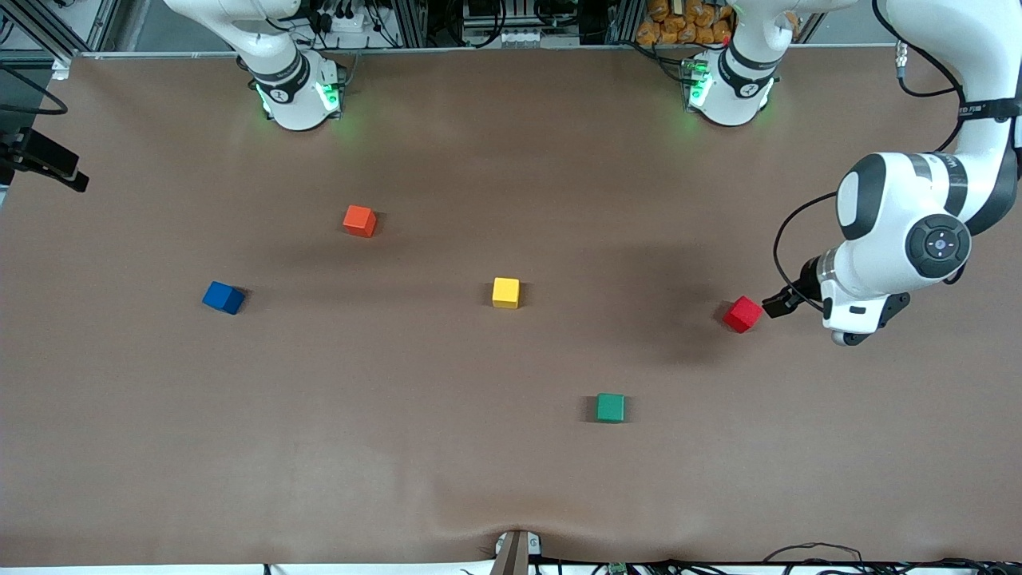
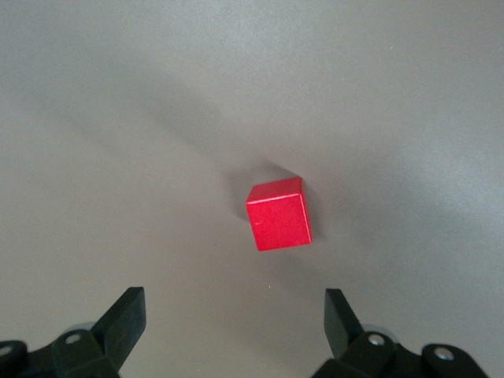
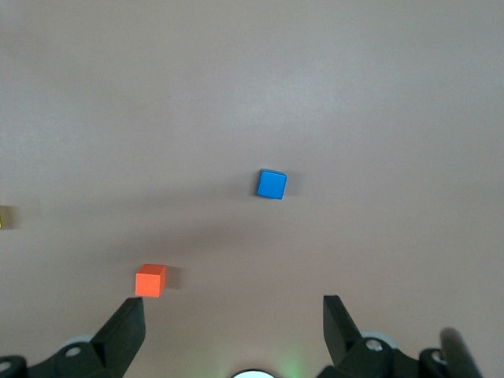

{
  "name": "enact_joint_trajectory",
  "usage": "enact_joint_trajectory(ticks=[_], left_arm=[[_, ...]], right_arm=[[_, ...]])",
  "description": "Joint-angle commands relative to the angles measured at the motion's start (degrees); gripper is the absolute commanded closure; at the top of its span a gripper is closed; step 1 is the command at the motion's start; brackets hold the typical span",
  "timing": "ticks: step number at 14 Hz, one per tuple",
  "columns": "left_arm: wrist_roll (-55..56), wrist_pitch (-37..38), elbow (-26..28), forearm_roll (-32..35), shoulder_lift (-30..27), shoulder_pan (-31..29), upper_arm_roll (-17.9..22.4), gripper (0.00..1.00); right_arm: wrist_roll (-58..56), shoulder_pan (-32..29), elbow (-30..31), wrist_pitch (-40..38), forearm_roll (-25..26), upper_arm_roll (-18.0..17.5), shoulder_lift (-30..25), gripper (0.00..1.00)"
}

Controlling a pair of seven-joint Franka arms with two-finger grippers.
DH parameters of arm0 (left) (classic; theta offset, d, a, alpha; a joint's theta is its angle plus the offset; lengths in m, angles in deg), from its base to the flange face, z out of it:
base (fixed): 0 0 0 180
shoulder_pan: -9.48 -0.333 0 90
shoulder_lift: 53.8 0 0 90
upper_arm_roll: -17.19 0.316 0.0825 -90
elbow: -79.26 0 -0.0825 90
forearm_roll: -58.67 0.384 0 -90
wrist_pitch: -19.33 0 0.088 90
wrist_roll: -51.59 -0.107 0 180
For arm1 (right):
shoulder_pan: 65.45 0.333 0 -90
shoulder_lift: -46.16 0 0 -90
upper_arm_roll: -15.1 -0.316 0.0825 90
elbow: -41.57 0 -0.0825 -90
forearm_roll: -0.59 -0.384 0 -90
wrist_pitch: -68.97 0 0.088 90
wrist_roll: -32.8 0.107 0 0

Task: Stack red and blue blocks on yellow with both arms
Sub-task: 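Move the left gripper down over the red cube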

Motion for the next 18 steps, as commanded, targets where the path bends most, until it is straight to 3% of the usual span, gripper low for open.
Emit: enact_joint_trajectory(ticks=[1, 9, 18], left_arm=[[1.0, -4.3, 3.0, -0.4, -0.1, 0.1, 0.1, 0.0], [1.0, -15.6, 9.0, -0.4, 1.1, 0.0, 0.0, 0.0], [5.8, -23.6, 8.7, -0.4, 5.9, 1.9, 0.0, 0.0]], right_arm=[[0.5, -0.9, -0.7, -0.4, 0.0, -0.4, 0.4, 0.0], [0.5, -0.9, -0.7, -0.4, 0.0, -0.4, 0.4, 0.0], [0.5, -0.9, -0.7, -0.4, 0.0, -0.4, 0.4, 0.0]])
